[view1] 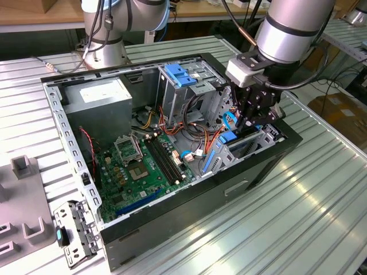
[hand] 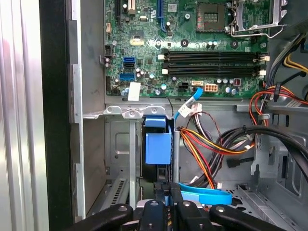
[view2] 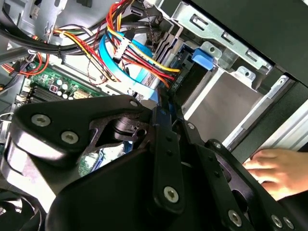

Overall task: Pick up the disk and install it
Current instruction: 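Insert the second disk wire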

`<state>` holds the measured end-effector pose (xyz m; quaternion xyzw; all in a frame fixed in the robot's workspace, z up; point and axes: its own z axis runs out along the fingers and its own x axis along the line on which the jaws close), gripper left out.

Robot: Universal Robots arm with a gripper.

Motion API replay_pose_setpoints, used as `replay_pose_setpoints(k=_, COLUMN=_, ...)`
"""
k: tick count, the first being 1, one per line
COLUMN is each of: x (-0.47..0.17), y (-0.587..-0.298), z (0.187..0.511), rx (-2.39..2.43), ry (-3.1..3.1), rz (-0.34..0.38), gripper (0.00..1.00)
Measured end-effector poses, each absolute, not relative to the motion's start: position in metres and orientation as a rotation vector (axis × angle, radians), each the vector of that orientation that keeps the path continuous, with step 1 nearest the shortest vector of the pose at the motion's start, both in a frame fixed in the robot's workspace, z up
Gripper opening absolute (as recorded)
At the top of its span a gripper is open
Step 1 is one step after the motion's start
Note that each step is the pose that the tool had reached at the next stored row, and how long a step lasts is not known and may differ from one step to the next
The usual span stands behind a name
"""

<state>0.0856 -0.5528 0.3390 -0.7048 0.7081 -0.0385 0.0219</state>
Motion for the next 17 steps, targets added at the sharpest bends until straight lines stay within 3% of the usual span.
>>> replay_pose_setpoints(k=2, x=0.086, y=-0.553, z=0.339, rx=-2.183, ry=2.194, rz=-0.119, gripper=0.18)
replay_pose_setpoints(k=3, x=0.086, y=-0.553, z=0.341, rx=-2.183, ry=2.193, rz=-0.118, gripper=0.24)
replay_pose_setpoints(k=8, x=0.086, y=-0.553, z=0.36, rx=-2.182, ry=2.193, rz=-0.121, gripper=0.24)
replay_pose_setpoints(k=9, x=0.086, y=-0.553, z=0.36, rx=-2.182, ry=2.193, rz=-0.121, gripper=0.22)
replay_pose_setpoints(k=10, x=0.086, y=-0.553, z=0.36, rx=-2.183, ry=2.193, rz=-0.121, gripper=0.11)
replay_pose_setpoints(k=17, x=0.086, y=-0.553, z=0.36, rx=-2.183, ry=2.193, rz=-0.121, gripper=0.11)
